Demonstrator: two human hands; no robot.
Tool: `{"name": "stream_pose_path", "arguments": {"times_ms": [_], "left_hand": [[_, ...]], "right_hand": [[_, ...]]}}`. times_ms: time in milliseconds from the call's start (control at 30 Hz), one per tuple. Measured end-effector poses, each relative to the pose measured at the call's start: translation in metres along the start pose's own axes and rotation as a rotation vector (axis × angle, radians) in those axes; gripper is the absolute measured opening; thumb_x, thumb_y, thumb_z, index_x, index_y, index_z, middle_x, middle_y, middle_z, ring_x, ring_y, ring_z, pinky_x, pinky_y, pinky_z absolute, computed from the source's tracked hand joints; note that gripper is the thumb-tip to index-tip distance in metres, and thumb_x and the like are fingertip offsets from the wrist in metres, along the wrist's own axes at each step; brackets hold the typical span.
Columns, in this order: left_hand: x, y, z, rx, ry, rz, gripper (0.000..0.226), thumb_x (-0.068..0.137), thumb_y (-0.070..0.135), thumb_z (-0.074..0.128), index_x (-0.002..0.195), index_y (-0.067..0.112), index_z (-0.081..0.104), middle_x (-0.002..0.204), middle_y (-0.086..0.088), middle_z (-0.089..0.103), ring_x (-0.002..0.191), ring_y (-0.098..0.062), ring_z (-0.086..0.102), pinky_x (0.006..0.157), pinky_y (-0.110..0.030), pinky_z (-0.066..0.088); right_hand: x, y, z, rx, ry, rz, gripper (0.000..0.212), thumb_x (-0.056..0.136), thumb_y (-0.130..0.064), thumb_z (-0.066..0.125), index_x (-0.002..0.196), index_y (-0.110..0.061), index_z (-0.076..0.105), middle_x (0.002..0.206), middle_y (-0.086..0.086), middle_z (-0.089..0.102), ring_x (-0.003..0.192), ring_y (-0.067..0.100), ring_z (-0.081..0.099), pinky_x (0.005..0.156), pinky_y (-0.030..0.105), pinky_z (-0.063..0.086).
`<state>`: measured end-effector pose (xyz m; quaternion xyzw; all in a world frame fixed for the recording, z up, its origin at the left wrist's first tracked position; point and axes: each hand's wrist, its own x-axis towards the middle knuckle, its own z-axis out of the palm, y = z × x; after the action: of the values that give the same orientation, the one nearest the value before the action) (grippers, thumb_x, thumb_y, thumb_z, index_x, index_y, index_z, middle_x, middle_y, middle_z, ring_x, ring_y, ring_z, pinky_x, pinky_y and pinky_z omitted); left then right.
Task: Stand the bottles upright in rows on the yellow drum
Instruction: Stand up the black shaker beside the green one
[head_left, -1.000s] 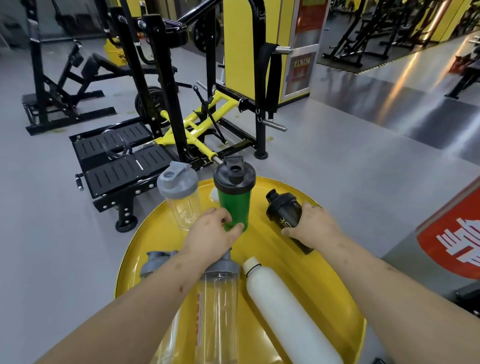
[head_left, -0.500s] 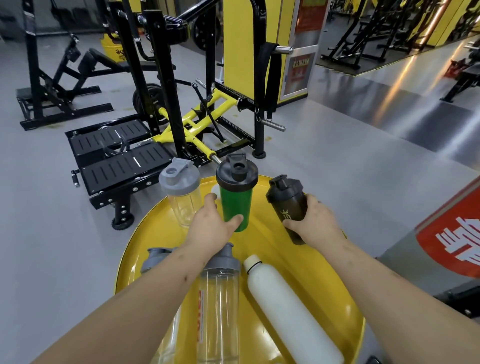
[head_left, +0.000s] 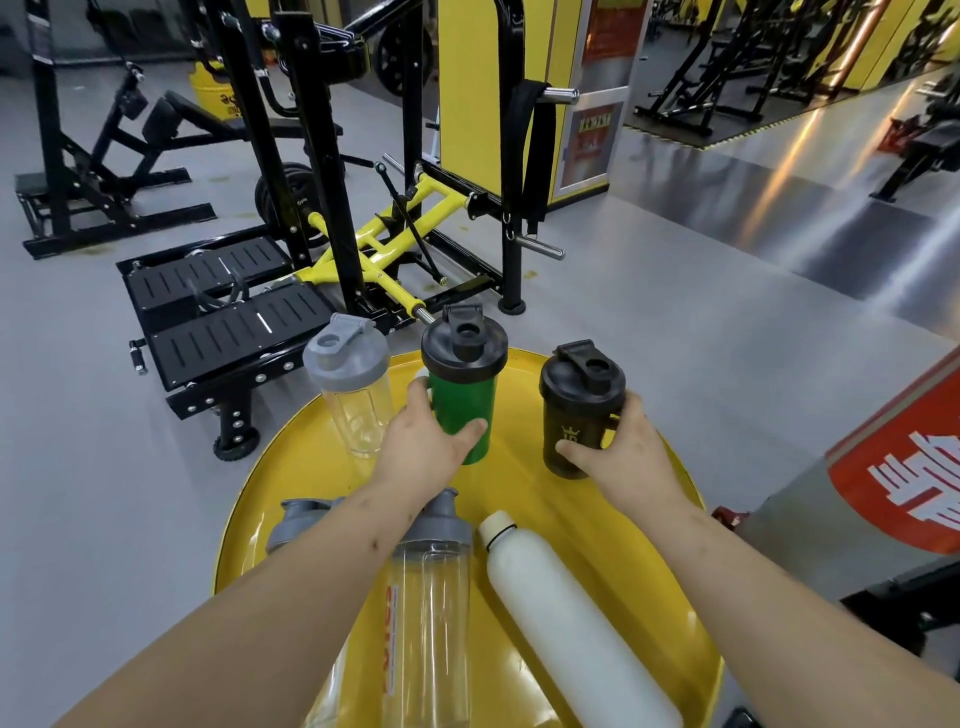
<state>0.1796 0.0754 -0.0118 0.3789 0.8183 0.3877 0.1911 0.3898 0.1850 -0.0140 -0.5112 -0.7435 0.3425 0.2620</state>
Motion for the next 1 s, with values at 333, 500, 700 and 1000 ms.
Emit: {"name": "stream_pose_path", "arguments": {"times_ms": [333,500,700,1000], "left_hand": [[0.004,0.001,0.004,-0.02,0.002,-0.004,0.085,0.088,0.048,0.077,0.151,0.018,0.03,0.132,-0.009,0.063,0.108,-0.028,0.063,0.076,-0.032,0.047],[0.004,0.0,0.001,-0.015,-0.001,0.004,0.083,0.088,0.048,0.078,0.149,0.017,0.032,0.131,-0.009,0.063,0.107,-0.028,0.063,0.076,-0.032,0.048],[0.003,0.001,0.002,0.002,-0.006,0.008,0.081,0.087,0.049,0.078,0.147,0.017,0.033,0.125,-0.005,0.061,0.099,-0.025,0.06,0.075,-0.033,0.048],[0.002,0.001,0.002,-0.002,-0.014,0.003,0.08,0.087,0.048,0.078,0.146,0.016,0.034,0.133,-0.009,0.062,0.11,-0.03,0.063,0.078,-0.033,0.048]], "right_hand": [[-0.003,0.011,0.01,0.031,0.015,0.011,0.086,0.074,-0.035,0.09,0.142,-0.022,0.037,0.137,-0.003,0.056,0.126,0.019,0.053,0.092,0.028,0.045],[-0.002,0.011,0.013,0.039,0.031,0.018,0.088,0.074,-0.034,0.09,0.143,-0.02,0.037,0.137,-0.001,0.055,0.127,0.021,0.053,0.094,0.03,0.047],[0.0,0.009,0.014,0.047,0.024,0.021,0.091,0.074,-0.031,0.09,0.145,-0.019,0.036,0.14,0.001,0.054,0.129,0.023,0.051,0.097,0.033,0.047],[0.003,0.011,0.015,0.043,0.016,0.037,0.09,0.074,-0.031,0.091,0.145,-0.019,0.036,0.14,0.001,0.054,0.129,0.023,0.051,0.098,0.032,0.046]]}}
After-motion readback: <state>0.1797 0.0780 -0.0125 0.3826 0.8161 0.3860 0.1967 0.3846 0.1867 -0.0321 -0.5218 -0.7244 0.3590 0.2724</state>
